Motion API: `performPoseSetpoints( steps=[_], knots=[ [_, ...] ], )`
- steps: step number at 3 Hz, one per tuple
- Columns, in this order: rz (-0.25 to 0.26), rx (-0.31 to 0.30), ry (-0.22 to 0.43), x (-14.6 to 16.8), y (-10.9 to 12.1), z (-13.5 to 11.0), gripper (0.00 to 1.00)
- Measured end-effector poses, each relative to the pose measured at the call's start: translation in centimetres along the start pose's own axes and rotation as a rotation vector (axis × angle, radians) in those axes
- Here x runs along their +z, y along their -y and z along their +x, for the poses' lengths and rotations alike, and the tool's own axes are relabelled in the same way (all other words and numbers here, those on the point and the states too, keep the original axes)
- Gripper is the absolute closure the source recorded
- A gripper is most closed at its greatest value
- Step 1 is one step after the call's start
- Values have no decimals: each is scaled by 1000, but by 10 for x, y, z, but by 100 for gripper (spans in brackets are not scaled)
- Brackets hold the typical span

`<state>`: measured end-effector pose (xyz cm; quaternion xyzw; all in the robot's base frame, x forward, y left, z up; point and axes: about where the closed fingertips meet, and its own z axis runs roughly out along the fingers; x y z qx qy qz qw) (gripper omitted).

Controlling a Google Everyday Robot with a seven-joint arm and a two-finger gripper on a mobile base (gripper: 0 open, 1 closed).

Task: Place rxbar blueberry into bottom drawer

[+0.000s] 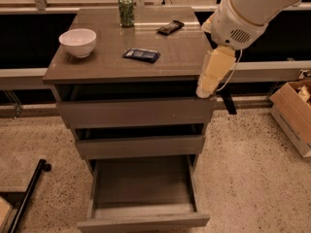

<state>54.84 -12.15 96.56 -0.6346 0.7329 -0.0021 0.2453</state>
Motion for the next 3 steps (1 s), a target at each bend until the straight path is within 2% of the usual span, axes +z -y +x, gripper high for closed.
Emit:
performPoseSetpoints(
  steps=[1,2,3],
  knots=[
    [-20,-7,132,39,30,-46,0],
    [-80,23,237,82,65,-81,0],
    [-55,30,266,80,82,-85,0]
  ],
)
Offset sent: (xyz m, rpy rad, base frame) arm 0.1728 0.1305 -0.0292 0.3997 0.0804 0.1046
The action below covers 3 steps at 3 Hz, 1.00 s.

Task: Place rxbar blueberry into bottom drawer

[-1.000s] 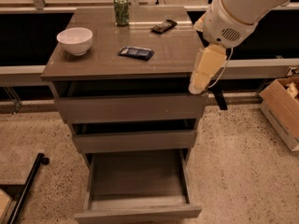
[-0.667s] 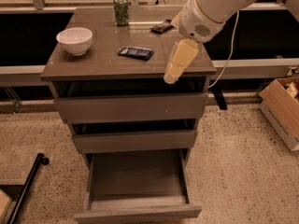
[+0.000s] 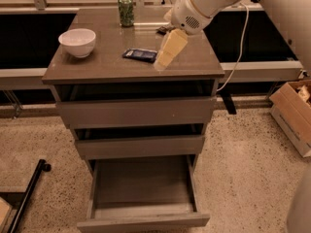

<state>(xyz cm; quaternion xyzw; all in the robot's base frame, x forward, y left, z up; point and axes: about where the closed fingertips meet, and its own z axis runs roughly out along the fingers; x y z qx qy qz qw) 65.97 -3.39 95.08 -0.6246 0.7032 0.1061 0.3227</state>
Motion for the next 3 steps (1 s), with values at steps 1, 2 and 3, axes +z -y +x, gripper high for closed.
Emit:
performPoseSetpoints(
  steps=[1,2,3],
  knots=[
    [21,105,4,22,5,12,0],
    [100,280,49,52,37,20,0],
    [163,416,102,78,70,30,0]
  ],
)
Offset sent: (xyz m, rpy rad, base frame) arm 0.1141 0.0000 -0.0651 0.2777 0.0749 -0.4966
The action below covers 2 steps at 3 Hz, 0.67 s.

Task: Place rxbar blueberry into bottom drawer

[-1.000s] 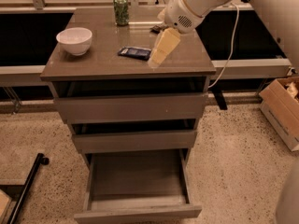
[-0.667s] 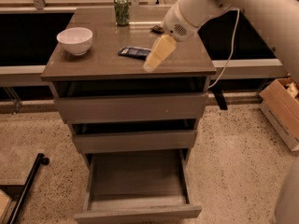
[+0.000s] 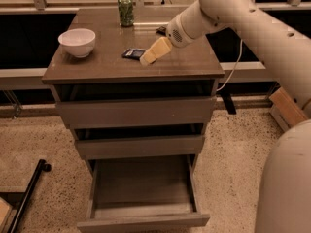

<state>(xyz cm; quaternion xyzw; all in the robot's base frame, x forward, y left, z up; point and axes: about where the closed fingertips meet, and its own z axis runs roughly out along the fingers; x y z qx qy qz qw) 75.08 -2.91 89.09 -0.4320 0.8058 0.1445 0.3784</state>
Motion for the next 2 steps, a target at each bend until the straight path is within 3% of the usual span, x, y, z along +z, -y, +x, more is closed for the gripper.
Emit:
performPoseSetpoints(
  steps=[1,2],
  knots=[
    [22,91,50,33,23,-3,0],
    [-2,132,74,76,36,-8,0]
  ],
)
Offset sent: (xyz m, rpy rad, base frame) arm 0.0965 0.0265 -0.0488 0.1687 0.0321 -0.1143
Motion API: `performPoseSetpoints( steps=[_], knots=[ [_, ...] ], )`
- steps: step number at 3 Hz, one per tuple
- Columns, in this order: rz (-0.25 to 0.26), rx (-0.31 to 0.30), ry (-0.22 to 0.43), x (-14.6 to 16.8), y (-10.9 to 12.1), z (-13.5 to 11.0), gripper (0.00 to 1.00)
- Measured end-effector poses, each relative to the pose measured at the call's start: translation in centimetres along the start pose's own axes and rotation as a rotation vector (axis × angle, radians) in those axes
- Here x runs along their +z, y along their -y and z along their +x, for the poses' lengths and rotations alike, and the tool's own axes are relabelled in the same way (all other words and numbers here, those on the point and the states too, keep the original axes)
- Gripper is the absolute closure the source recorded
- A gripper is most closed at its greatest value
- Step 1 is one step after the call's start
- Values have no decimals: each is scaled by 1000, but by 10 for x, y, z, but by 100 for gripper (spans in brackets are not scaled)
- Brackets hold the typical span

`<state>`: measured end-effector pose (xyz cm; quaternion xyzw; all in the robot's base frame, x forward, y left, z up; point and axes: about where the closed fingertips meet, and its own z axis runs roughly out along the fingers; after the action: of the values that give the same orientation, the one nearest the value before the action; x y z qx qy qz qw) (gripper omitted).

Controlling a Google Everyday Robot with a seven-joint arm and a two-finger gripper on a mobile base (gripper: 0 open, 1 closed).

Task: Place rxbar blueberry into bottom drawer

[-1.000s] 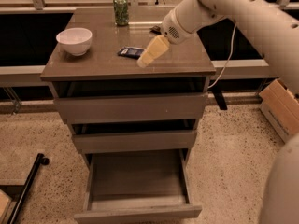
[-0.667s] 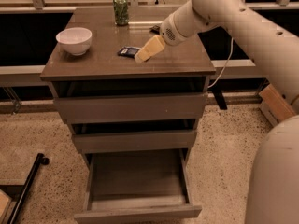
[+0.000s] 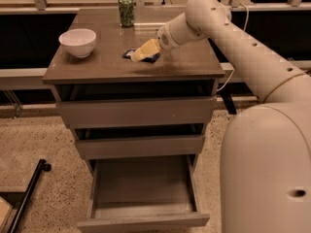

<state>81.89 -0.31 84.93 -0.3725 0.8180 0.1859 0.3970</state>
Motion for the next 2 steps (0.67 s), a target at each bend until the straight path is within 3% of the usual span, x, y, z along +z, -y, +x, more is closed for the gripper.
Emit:
performPoseSetpoints(
  steps=[1,2],
  knots=[
    [-26,8,0,23,0,-1,0],
    [-52,1,-28,41,-9,3,19]
  ],
)
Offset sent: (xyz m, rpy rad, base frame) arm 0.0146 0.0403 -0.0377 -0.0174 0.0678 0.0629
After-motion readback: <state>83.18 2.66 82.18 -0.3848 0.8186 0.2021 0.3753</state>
